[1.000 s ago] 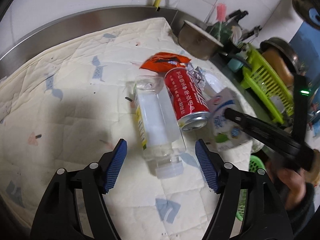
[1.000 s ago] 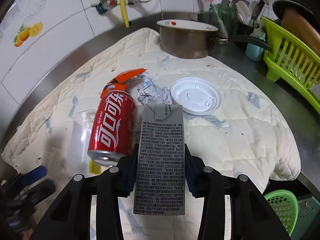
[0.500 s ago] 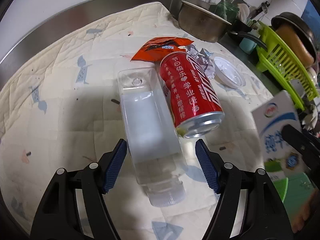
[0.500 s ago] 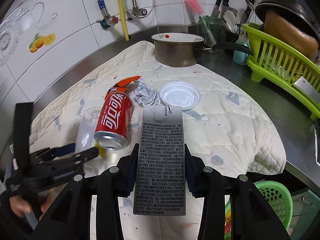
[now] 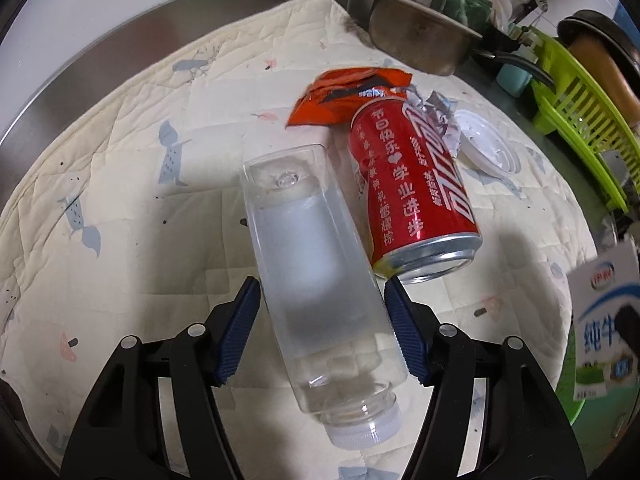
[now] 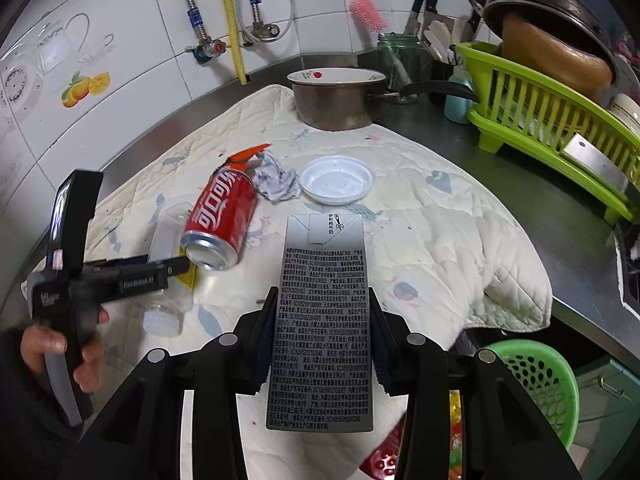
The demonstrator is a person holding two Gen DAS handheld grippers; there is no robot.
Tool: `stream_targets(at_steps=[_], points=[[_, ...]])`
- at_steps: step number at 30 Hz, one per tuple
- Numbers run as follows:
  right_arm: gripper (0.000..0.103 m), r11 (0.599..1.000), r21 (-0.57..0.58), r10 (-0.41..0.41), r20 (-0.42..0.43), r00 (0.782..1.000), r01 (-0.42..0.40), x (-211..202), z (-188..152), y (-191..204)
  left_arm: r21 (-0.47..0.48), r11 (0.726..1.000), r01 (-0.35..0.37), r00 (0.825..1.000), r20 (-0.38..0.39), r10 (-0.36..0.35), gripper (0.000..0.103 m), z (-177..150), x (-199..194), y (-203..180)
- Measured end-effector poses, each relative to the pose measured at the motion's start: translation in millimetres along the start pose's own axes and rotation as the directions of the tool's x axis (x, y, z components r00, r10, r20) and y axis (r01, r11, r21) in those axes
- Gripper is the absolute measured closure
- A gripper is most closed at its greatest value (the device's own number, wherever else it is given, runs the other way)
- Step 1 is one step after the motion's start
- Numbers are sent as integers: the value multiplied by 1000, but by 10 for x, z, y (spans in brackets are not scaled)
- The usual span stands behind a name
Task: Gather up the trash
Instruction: 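Grasp the clear plastic bottle with the left gripper while the right gripper carries the carton to the basket, then open the right gripper to drop the carton while the left gripper drops the bottle into the basket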
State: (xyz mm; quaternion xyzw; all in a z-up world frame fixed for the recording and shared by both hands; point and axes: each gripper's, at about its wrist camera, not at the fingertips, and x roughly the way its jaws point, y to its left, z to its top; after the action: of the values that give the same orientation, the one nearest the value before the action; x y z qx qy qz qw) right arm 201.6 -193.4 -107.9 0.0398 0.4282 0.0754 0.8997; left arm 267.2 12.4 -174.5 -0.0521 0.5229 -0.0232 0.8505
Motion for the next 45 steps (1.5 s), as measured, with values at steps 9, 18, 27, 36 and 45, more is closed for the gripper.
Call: stream_targets(at_steps=[9,18,27,36,45], points=[[64,996,46,-73,5,997,72,-288,-365,-385,-8,1000,-7,1000,11,7,46,-16,-21,-5],[64,962,137,-224,-99,969,237,-333,-996,-1182,-22,999,48,996,72,-46,49,-150,-402,75],[63,908,196,-322,-236,917,369,-84,-1496,-1815,44,991,127,984,117,-131,50,-389,-853,-147],[56,871,255,-335,-316,887,420,97,-1828,-2047,182,954,240,957,120,-264,50,-460,-1146,-842],[49,861,315,-337,-234,912,399,-309,-1852,-2038,319,884,342,928,30,-370,50,-648,-1106,-1713]])
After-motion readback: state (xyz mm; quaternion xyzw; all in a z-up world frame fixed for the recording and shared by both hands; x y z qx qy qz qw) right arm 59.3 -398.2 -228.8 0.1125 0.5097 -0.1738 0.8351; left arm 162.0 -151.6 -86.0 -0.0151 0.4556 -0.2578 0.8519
